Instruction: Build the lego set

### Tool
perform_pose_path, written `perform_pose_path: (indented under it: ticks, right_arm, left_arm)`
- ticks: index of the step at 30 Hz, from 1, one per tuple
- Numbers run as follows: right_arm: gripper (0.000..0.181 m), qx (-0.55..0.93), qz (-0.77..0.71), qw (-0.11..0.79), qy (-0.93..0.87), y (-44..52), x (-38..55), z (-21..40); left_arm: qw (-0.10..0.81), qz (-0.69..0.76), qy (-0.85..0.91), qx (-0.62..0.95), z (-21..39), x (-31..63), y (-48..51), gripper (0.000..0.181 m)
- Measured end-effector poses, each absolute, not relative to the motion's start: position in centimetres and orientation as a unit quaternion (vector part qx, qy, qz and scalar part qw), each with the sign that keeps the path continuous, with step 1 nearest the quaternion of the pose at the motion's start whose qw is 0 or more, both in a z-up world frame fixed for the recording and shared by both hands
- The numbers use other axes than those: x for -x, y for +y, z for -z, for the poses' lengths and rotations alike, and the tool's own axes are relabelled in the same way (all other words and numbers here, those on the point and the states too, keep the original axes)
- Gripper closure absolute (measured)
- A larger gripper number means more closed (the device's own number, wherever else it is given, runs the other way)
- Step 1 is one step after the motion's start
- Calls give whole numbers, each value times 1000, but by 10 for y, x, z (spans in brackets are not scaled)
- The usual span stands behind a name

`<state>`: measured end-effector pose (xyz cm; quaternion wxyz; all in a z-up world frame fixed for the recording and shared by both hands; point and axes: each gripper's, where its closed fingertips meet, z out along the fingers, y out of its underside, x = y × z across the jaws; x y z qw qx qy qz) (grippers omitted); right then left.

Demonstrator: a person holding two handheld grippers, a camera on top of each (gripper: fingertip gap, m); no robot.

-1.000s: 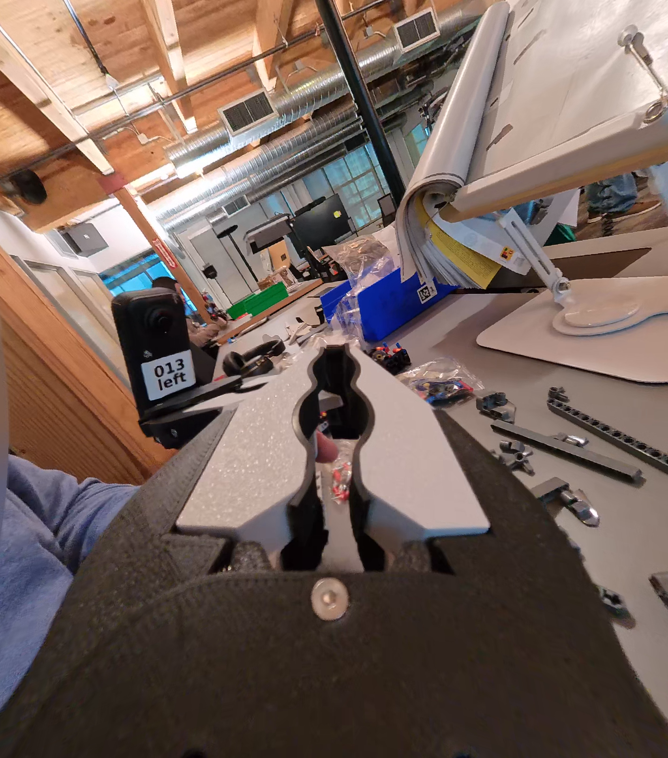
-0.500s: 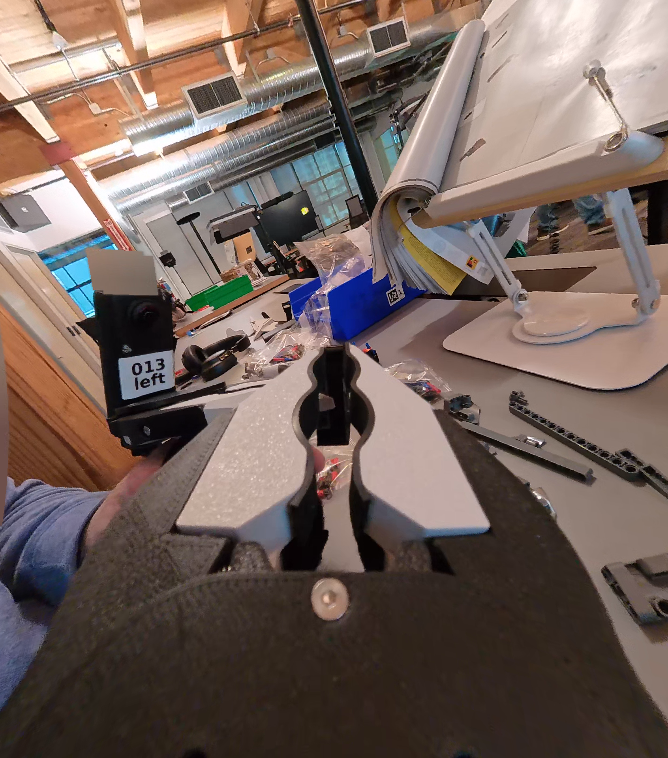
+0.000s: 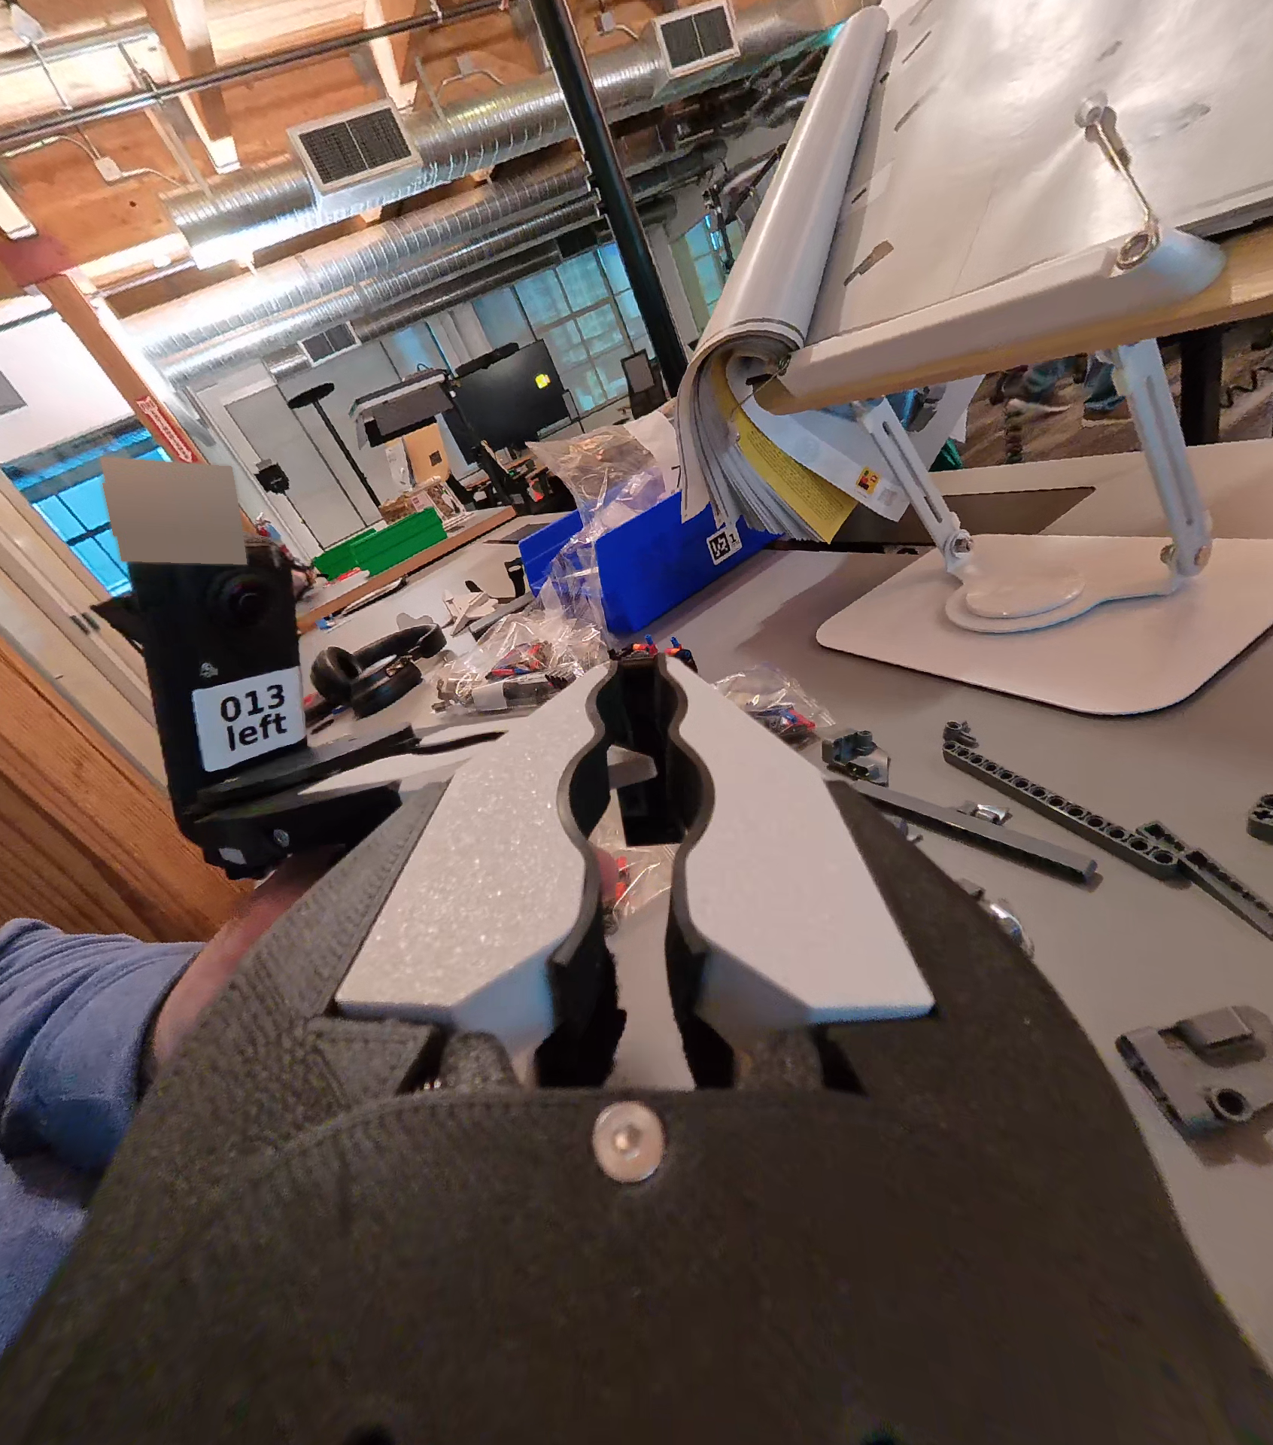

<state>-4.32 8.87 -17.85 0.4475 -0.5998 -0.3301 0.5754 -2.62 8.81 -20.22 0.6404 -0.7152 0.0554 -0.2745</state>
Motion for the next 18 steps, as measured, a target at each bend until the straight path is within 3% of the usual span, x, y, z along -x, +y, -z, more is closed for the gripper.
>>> perform_pose_path:
  ticks: [18]
  right_arm:
    - [177, 615, -582, 438, -301, 95, 42, 180]
  left_arm:
    - [656, 77, 145, 736, 204, 36, 98, 176]
